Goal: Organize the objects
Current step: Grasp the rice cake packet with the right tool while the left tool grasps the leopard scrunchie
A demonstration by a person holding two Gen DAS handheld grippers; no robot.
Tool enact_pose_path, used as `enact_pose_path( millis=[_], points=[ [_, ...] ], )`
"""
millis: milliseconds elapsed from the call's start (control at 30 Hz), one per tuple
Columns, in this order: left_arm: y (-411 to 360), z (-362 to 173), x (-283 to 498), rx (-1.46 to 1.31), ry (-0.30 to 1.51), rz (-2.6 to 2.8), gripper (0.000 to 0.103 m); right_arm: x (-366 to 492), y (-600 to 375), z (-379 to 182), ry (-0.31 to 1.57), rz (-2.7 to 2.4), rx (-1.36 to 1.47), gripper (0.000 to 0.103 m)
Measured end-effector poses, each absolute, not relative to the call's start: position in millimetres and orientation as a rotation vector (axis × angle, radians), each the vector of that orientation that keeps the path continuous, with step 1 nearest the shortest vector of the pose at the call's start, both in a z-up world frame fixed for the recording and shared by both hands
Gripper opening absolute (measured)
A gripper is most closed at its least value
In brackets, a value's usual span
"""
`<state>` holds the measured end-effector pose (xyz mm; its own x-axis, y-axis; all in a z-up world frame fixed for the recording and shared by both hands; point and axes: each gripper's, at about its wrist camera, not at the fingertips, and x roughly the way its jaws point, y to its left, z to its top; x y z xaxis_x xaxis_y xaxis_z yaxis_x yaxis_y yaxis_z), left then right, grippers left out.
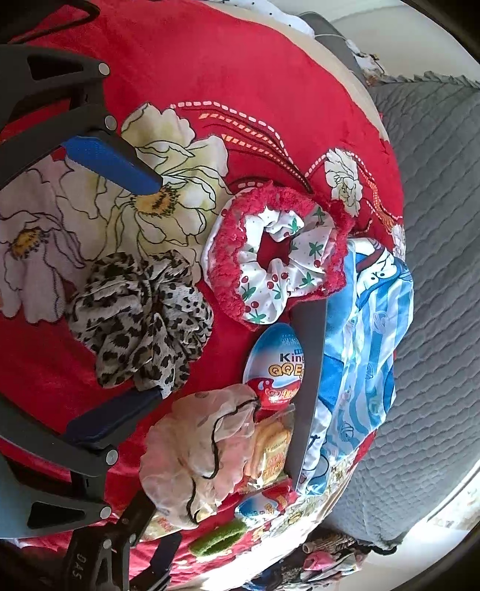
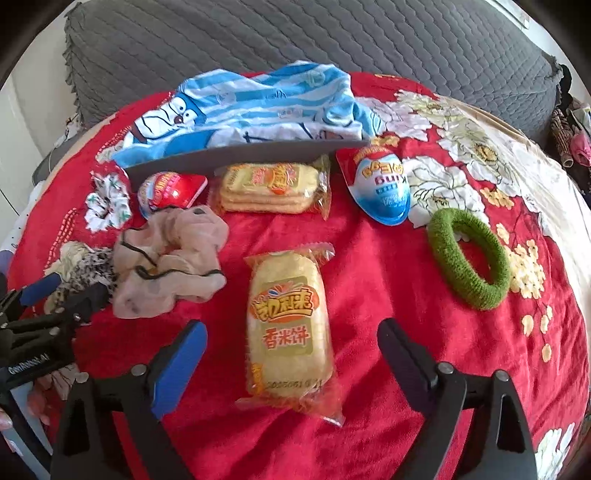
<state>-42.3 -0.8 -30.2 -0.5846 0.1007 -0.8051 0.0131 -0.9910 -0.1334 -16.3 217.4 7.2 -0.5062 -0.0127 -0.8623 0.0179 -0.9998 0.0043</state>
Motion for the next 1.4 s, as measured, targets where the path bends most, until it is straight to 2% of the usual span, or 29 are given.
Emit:
enact_pose_path(
  millis=[200, 600, 767, 800, 833, 933, 1033, 1167, 1300, 1400],
  points=[
    [3.2, -40.1, -46.9, -1.449, -0.180, 2.711, 0.103, -21.2, 220.9, -1.0, 0.013, -2.702, 1.577, 0.091],
    [1.1, -49.8, -57.4, -1.459, -0.229, 2.678, 0.103, -27.1, 223.2, -8.0, 0.039, -2.696, 1.608, 0.074],
    [-0.9, -47.2, -55.8, -1.458, -0.256, 2.666, 0.097, -28.9, 226.2, -6.6, 0.027, -2.697, 1.607, 0.065],
    [-0.6, -47.0, -55.1, -1.459, -0.250, 2.664, 0.094, -28.8, 226.4, -6.0, 0.025, -2.696, 1.603, 0.064],
    [0.5, -46.5, -54.5, -1.455, -0.250, 2.651, 0.084, -28.9, 226.4, -5.4, 0.026, -2.696, 1.602, 0.062],
    [7.3, -44.2, -51.4, -1.435, -0.175, 2.643, 0.067, -28.1, 225.7, -4.5, 0.033, -2.692, 1.597, 0.053],
    [12.3, -42.2, -49.8, -1.423, -0.124, 2.635, 0.060, -27.9, 224.7, -3.2, 0.047, -2.690, 1.588, 0.043],
    [8.6, -40.9, -49.9, -1.427, -0.143, 2.630, 0.049, -28.4, 225.8, -2.0, 0.035, -2.687, 1.587, 0.042],
    [5.7, -37.7, -48.9, -1.404, -0.175, 2.626, 0.030, -27.8, 227.5, 0.5, 0.014, -2.690, 1.574, 0.041],
    [5.2, -35.2, -47.6, -1.398, -0.186, 2.610, 0.023, -26.8, 228.3, 4.5, -0.002, -2.695, 1.557, 0.041]
  ],
)
